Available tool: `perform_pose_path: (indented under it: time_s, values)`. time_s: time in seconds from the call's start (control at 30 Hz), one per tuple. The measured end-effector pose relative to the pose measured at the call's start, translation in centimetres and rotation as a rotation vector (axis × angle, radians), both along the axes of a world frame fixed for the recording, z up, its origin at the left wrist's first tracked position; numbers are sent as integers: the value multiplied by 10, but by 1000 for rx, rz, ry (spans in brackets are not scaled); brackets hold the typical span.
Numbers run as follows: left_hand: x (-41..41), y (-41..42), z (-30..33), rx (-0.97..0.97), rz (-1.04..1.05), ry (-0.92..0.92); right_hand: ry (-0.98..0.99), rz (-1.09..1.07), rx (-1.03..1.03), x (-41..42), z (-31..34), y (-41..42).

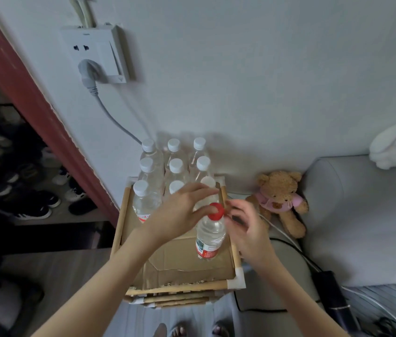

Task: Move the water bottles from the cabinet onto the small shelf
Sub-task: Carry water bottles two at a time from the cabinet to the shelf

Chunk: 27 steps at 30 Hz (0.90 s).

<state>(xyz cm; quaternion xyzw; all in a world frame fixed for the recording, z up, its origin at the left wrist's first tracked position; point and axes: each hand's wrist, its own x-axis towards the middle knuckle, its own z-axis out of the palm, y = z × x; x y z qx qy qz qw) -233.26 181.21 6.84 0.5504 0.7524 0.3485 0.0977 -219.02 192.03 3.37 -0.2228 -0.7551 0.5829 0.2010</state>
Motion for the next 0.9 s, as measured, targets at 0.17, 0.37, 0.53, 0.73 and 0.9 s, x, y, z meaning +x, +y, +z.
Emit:
perform_pose_path:
  time_s: [0.17, 0.37, 0.53, 0.73, 0.9]
  values:
    - [19, 3, -10, -125, 38, 19, -42, -82, 54, -12, 1, 24]
    - [9, -31, 0, -141, 166, -128, -122, 64, 384, -52, 17, 40]
    - [-2, -71, 4, -157, 271, -132, -100, 86, 466, -70, 7, 30]
    - [-23, -95, 10, -170, 399, -203, -100, 78, 450, -71, 3, 29]
    - [-22, -97, 4, -165, 358, -175, -59, 53, 330, -67, -1, 28]
